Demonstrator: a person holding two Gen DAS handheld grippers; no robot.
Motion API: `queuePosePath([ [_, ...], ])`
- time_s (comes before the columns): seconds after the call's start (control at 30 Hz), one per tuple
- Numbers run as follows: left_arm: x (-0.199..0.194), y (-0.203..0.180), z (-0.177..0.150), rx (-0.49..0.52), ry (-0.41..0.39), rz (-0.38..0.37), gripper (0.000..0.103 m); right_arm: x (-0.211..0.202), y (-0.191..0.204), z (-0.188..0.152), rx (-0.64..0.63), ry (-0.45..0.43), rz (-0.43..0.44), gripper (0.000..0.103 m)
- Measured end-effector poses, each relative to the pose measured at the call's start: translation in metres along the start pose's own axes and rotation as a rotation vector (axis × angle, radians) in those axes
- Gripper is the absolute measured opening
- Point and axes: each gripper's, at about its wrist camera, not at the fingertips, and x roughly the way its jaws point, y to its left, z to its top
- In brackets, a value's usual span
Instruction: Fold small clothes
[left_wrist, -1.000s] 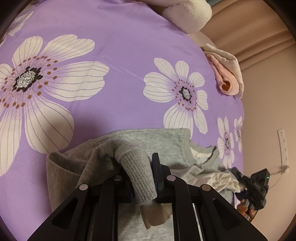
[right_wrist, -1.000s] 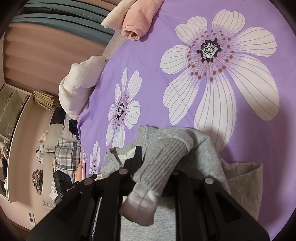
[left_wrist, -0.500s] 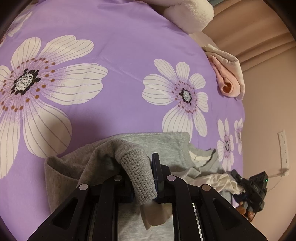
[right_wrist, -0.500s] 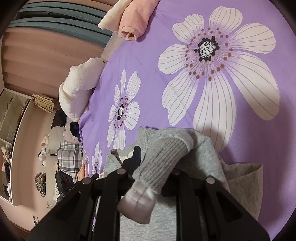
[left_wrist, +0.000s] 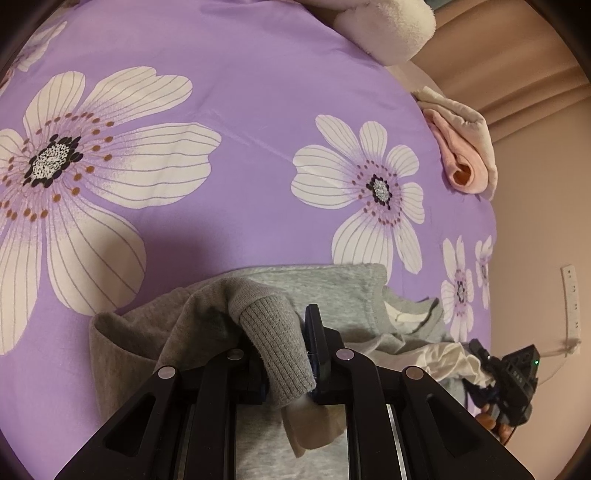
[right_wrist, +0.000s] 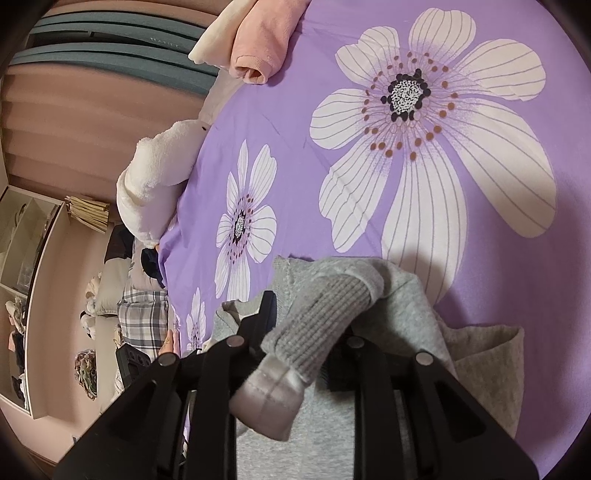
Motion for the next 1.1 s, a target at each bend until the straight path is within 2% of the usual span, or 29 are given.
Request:
queuePosePath([
  [0.53, 0.0041, -0.0005, 0.0011, 0.000, 0.009, 0.035, 0.014, 0.0009, -0.0016, 0.0016, 0.029, -0.001, 0.001, 0.026],
  [0.63, 0.0041, -0.0010, 0.0006, 0.001, 0.007, 0.041, 0.015, 0.0010, -0.0010, 0.0024, 0.031, -0.005, 0.004, 0.031],
  [0.7, 0.0039, -0.0015, 0.0006, 0.003, 0.007, 0.045, 0.017, -0.0001, -0.0008, 0.0022, 0.033, -0.009, 0.008, 0.032],
  [0.83, 0.0028, -0.0026, 0.0005, 0.004, 0.001, 0.047, 0.035, -0.0002, -0.0007, 0.0014, 0.034, -0.009, 0.004, 0.034],
  [1.1, 0.0009, -0.0041, 0.0003, 0.002, -0.005, 0.047, 0.036, -0.0005, -0.0010, 0.0032, 0.042, -0.012, 0.011, 0.036],
])
